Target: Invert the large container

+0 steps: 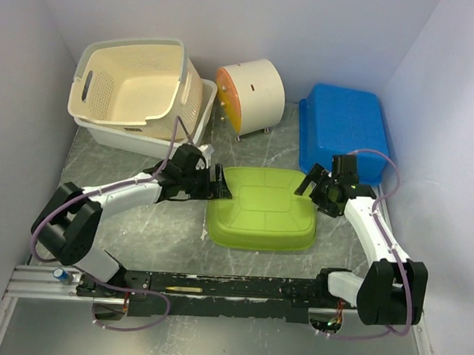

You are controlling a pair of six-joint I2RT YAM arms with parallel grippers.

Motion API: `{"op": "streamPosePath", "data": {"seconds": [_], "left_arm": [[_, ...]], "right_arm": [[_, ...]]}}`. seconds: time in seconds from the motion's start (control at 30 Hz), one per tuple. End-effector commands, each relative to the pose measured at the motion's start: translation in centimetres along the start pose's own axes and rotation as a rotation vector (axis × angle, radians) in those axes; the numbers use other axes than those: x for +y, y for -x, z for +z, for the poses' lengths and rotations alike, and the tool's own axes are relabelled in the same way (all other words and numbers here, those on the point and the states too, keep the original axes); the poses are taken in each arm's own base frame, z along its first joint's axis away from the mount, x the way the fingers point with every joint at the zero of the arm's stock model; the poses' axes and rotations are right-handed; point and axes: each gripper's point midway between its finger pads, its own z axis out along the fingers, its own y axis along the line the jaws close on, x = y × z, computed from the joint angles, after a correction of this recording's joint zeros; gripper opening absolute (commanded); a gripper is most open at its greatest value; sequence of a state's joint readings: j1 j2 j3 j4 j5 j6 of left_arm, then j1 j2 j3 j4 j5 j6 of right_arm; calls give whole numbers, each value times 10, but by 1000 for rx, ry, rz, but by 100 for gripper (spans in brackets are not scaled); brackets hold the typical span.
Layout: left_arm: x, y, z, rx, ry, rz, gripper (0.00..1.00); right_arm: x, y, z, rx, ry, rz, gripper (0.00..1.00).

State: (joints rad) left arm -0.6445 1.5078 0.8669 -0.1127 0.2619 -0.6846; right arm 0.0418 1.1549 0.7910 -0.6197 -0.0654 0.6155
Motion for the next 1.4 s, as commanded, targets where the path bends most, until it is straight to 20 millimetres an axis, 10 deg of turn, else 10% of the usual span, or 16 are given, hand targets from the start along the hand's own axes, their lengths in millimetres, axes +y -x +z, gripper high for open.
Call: {"op": "streamPosePath", "data": {"seconds": [0.0, 0.33, 0.87, 1.07, 1.37], "left_arm": [[-36, 9, 5, 16, -164, 38, 94], [-87, -35, 20, 179, -273, 156, 95], [-184, -100, 68, 262, -467, 119, 94], [-209, -107, 92, 278, -526, 117, 93], [-230, -92, 123, 250, -550, 174, 93]], "right_arm": [[26, -6, 3, 36, 151, -36, 100], [-18, -49, -30, 64, 17, 7, 100], [-72, 24, -83, -276, -432, 278, 100], [-43, 64, -119, -417, -293, 256, 100], [-32, 73, -137, -434, -255, 221, 100]]}}
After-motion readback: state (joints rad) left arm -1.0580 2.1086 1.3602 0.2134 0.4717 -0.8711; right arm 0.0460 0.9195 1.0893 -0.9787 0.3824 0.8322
